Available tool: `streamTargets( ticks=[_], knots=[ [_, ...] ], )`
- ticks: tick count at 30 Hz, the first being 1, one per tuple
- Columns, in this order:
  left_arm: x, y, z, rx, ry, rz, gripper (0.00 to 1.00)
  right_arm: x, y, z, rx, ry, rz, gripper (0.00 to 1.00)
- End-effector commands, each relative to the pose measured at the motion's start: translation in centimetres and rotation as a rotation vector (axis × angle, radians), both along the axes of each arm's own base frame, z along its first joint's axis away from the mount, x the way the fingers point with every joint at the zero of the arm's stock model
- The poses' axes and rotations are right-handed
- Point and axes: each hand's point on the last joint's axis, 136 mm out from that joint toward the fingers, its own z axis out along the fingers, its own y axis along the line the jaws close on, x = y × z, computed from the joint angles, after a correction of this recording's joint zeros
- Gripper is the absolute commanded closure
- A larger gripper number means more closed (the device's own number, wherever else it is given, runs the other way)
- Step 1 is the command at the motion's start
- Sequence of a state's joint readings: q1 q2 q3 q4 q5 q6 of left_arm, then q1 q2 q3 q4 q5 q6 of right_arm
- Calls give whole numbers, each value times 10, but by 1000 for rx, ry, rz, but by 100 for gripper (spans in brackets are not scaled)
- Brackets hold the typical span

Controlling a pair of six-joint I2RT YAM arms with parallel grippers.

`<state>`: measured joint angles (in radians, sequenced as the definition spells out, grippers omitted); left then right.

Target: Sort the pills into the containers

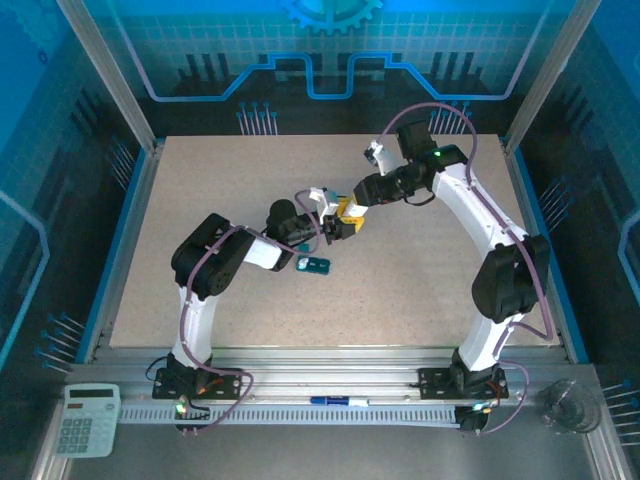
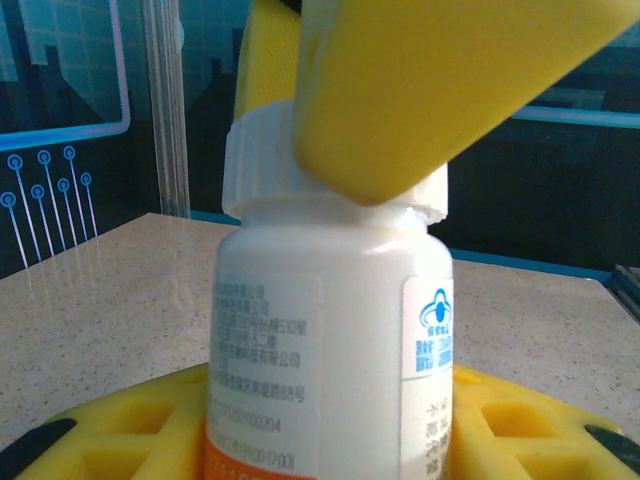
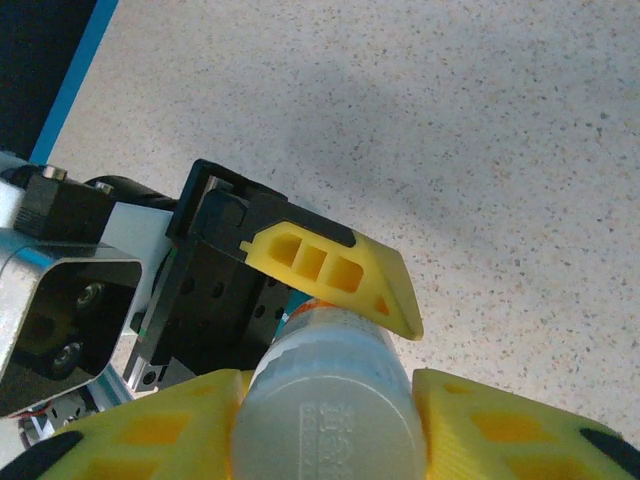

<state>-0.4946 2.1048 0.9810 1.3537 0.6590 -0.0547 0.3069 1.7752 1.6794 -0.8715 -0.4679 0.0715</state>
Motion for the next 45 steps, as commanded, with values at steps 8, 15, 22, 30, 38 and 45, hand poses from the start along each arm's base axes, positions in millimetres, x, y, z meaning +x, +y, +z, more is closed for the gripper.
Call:
streamTargets(
  ticks=[8, 15, 22, 30, 38, 45],
  knots=[
    [-1, -2, 38, -62, -80, -3, 100, -13, 2, -33, -21, 172, -307, 60],
    [-1, -2, 38, -62, -79, -3, 100, -21, 21, -33, 88, 213, -405, 58],
    [-1, -3, 36, -59, -76, -3, 100, -13, 13, -6, 108, 148, -371, 36],
    [-2, -3, 35, -57, -79, -6, 100, -18, -8, 24, 52, -64, -271, 20],
    [-2, -3, 38, -61, -84, -5, 100, -7, -19, 34, -81, -196, -96, 19],
    [-1, -3, 39, -63, -84, -6, 100, 2, -12, 26, -83, -140, -69, 21]
  ],
)
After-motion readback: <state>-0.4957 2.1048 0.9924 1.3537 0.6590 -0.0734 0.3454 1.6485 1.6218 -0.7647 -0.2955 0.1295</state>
